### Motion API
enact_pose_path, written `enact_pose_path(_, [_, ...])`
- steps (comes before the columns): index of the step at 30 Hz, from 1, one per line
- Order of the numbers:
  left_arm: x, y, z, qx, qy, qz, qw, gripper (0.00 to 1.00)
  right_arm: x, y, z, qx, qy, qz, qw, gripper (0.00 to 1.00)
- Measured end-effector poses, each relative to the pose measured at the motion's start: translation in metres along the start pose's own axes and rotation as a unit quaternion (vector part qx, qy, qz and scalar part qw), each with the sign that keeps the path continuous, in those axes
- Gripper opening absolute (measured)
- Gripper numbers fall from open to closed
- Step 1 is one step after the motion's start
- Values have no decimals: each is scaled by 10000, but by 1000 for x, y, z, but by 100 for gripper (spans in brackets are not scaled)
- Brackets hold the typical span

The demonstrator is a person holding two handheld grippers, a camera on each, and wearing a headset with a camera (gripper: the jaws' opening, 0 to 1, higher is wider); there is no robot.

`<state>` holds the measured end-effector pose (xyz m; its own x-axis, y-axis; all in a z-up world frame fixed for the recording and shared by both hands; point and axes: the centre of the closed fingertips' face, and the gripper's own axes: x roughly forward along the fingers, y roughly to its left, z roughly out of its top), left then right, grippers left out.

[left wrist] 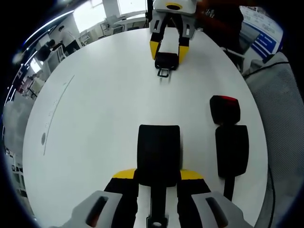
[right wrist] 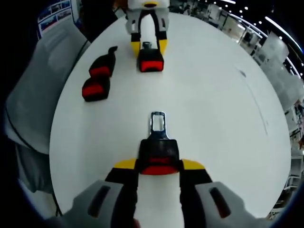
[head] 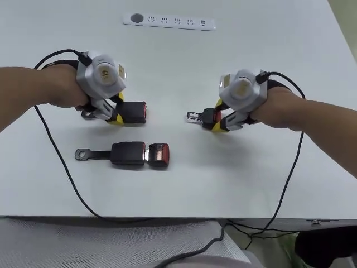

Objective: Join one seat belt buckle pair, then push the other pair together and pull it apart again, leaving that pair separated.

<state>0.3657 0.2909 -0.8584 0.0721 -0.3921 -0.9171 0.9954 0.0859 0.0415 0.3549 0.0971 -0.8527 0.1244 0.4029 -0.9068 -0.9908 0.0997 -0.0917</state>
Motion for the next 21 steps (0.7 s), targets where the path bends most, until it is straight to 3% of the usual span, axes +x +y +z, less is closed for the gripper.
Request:
enact_pose_path(13, [1, -1, 0, 25, 72, 1, 10000, 31, 31, 3, 68, -207, -353, 68, 9991, 33])
enact_pose_path(21, [2, -1, 0, 66, 126, -40, 9999, 31, 40, 0, 83, -231, -484, 120, 9985, 33])
